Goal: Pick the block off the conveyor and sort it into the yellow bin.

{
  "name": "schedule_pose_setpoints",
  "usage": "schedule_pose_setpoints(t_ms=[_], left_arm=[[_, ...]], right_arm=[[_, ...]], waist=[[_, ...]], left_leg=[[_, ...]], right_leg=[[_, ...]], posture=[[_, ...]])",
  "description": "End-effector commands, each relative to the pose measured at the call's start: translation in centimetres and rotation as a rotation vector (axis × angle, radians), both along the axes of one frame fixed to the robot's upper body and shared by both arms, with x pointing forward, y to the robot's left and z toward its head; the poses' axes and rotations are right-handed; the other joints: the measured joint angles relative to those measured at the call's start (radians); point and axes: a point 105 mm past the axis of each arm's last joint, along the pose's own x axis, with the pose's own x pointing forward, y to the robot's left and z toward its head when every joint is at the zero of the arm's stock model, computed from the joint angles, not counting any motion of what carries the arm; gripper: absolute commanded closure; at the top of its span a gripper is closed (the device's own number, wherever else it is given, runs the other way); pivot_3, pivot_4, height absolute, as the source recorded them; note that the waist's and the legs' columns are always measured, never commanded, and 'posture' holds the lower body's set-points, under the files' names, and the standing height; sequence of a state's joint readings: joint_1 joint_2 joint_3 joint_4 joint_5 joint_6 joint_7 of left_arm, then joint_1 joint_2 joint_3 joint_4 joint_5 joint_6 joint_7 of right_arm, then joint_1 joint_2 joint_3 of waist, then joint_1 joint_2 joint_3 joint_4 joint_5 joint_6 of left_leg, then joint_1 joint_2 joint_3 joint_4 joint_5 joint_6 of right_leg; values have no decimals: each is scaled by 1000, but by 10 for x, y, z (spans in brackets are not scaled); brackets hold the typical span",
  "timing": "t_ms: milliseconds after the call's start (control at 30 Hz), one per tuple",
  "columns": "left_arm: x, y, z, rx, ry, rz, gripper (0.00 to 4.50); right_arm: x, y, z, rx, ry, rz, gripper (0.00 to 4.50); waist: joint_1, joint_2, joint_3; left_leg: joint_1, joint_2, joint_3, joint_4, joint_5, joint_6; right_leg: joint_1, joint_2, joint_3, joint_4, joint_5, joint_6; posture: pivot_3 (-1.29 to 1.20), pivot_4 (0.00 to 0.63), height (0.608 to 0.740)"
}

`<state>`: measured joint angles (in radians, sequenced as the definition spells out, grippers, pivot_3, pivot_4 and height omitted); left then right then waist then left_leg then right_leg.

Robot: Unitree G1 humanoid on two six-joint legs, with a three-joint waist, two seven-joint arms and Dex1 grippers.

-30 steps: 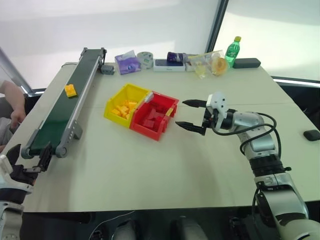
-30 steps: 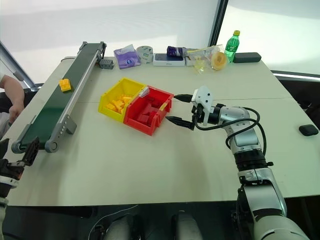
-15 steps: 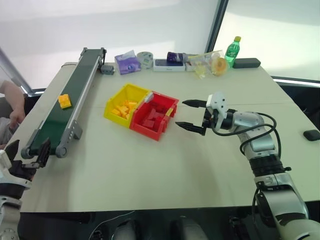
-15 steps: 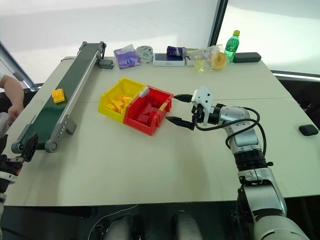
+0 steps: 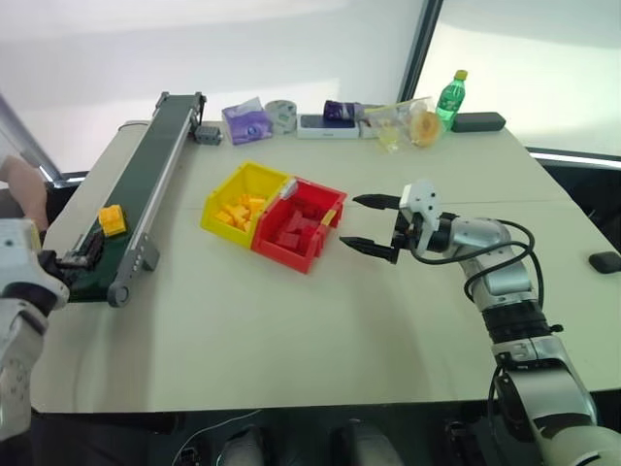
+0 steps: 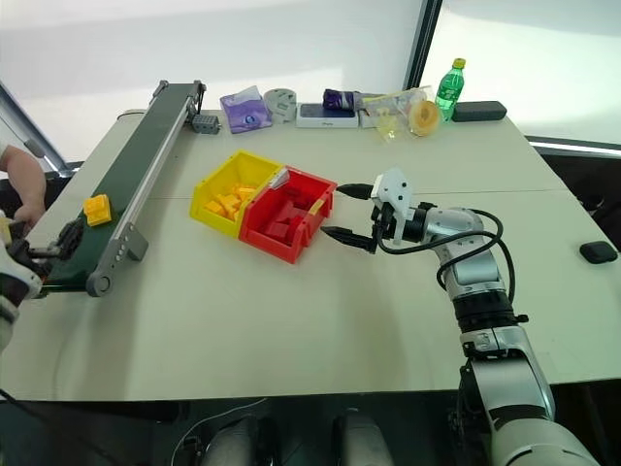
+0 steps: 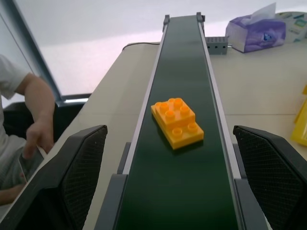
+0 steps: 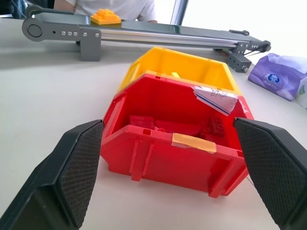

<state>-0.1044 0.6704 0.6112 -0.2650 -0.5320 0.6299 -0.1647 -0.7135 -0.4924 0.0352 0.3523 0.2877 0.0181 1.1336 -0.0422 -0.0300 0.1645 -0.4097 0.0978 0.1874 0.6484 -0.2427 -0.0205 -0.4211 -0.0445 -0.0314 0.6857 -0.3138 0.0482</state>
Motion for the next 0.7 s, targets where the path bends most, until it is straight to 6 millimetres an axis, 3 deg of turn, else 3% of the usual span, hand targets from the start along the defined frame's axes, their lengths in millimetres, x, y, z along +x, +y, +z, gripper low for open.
schedule_pose_setpoints(t_ms=[33,233,300,400,533,567,700], left_arm=[[11,1,3,-26,38,1,61],[24,3,-11,-44,120,26,61],[24,0,-25,-53,192,12,61],[24,-2,-32,-109,190,9,827],[22,1,-22,-95,155,23,2892],[23,0,-17,-91,132,19,3210],[27,-8,9,-86,35,-17,3162]], right_arm=[[-2,1,11,15,-46,4,0],[-5,1,13,20,-50,-4,0],[-6,0,13,19,-51,-10,0],[-7,-1,16,21,-54,-16,0],[-7,-2,16,18,-52,-22,0],[-7,-2,17,18,-51,-22,0],[-6,0,17,19,-49,-20,0]], waist=[[0,0,0],[-1,0,0],[-1,0,0],[0,0,0],[0,0,0],[0,0,0],[3,0,0]], left_leg=[[0,0,0,0,0,0],[0,0,1,0,0,0],[0,0,1,0,0,0],[0,0,1,0,0,0],[0,0,1,0,0,0],[0,0,1,0,0,0],[0,0,1,0,0,0]], right_leg=[[0,0,0,0,0,0],[0,0,0,0,0,0],[-1,0,0,0,0,0],[0,0,0,0,0,0],[0,0,0,0,0,0],[0,0,0,0,0,0],[0,0,0,0,0,0]], posture=[[0,150,740],[0,150,740],[0,150,740],[0,150,740],[0,150,740],[0,150,740],[0,150,740]])
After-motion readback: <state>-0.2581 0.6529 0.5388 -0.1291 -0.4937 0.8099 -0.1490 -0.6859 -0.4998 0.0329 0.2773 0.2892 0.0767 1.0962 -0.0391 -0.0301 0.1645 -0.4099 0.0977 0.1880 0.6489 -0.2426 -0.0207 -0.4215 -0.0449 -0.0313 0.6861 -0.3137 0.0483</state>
